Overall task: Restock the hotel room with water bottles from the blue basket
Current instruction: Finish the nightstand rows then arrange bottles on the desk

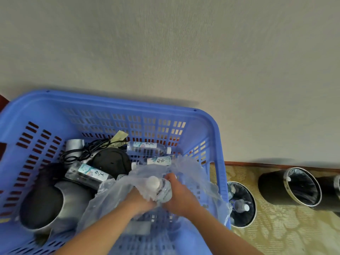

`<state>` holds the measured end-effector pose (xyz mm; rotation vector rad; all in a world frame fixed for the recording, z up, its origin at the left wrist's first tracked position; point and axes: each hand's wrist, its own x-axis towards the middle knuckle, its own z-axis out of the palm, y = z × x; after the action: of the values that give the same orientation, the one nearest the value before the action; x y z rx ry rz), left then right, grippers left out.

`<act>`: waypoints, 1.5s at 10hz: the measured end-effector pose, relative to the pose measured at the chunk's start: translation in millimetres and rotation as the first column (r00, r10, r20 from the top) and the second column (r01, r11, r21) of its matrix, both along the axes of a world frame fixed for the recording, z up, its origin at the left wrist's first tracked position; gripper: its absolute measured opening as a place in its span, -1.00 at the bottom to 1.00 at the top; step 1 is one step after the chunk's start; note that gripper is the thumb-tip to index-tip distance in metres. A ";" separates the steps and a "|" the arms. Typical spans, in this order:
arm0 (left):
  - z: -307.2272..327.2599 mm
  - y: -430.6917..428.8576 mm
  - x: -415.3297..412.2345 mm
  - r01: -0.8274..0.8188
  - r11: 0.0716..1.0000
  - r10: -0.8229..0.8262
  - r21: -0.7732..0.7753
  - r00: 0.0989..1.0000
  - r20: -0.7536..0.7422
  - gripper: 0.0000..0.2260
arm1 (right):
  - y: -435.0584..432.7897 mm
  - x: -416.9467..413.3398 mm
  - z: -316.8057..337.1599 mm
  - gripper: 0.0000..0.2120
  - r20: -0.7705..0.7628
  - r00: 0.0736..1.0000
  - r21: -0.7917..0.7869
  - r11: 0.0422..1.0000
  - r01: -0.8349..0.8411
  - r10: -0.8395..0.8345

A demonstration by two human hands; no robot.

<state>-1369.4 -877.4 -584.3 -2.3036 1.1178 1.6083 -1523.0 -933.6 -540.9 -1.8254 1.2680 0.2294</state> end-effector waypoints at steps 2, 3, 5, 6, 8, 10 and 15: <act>43.5 -10.4 6.3 0.067 0.968 -0.095 -0.241 0.990 -0.104 -0.34 | -4.4 5.3 42.9 -0.45 0.215 0.953 0.114 0.975 0.193 -0.214; 65.9 -7.9 12.3 -0.020 0.966 -0.020 -0.257 0.988 -0.155 -0.39 | -5.1 4.9 66.2 -0.46 0.287 0.921 0.118 0.964 0.238 -0.263; 121.6 -4.6 20.4 -0.140 0.943 0.077 -0.303 0.975 -0.211 -0.23 | -5.0 3.2 117.8 -0.49 0.382 0.834 0.231 0.915 0.331 -0.398; 154.2 -2.3 22.6 -0.235 0.913 0.132 -0.333 0.944 -0.304 -0.24 | -3.9 0.7 146.4 -0.51 0.450 0.769 0.270 0.889 0.369 -0.455; 229.5 5.6 24.5 -0.422 0.811 0.195 -0.405 0.848 -0.493 -0.58 | 2.5 -7.1 216.1 -0.64 0.612 0.602 0.330 0.858 0.394 -0.513; 325.9 10.5 7.7 -0.570 0.667 0.146 -0.479 0.730 -0.667 -0.63 | 21.6 -18.1 307.4 -0.69 0.752 0.444 0.295 0.852 0.433 -0.487; 511.1 30.0 -126.1 -0.552 0.661 -0.296 -0.509 0.432 -0.852 -0.79 | 92.0 -140.8 490.6 -0.61 0.866 0.092 0.353 0.729 0.587 -0.492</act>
<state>-1495.5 -847.4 -73.2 -1.6587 2.2034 3.1596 -1663.7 -841.6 -50.3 -0.9806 0.9229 -1.2190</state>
